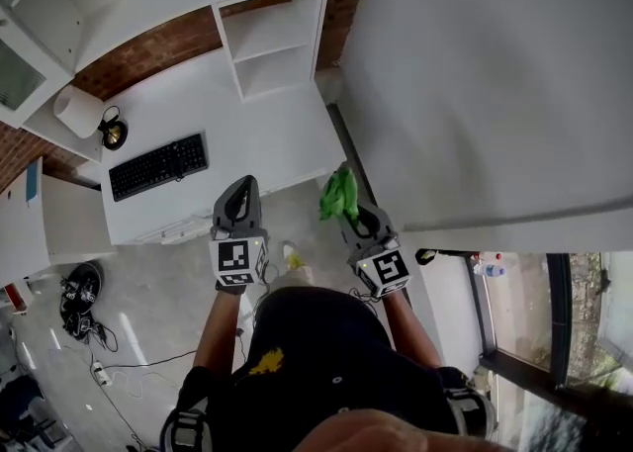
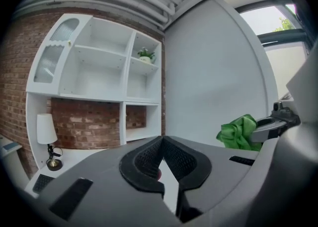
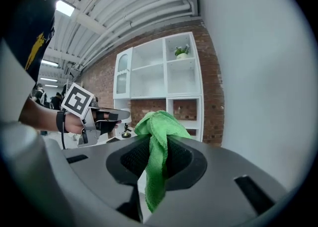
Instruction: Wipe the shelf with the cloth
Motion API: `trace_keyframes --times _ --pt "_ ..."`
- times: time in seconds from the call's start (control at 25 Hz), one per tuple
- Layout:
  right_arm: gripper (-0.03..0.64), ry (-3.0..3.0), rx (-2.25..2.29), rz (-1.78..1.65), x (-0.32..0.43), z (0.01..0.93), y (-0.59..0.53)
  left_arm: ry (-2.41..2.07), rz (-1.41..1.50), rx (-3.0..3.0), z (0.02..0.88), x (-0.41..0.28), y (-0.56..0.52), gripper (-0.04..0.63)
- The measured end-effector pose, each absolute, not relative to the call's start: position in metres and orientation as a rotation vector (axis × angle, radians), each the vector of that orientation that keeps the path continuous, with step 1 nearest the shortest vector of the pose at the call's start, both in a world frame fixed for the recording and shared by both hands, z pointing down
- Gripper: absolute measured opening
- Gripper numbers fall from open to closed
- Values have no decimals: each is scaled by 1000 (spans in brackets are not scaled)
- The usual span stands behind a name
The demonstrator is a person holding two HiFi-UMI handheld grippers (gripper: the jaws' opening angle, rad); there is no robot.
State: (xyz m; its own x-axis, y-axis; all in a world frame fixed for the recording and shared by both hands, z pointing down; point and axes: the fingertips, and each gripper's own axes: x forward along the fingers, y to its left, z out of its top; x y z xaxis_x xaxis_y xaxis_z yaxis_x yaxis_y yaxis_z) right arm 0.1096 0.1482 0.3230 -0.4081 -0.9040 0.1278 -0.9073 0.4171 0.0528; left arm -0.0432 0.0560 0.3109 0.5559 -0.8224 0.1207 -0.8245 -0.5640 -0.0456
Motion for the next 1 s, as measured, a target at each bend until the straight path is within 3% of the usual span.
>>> trace_keyframes --times 1.0 --pt "66 -2650 1036 -480 167 293 -129 -1929 176 2513 311 33 -114 18"
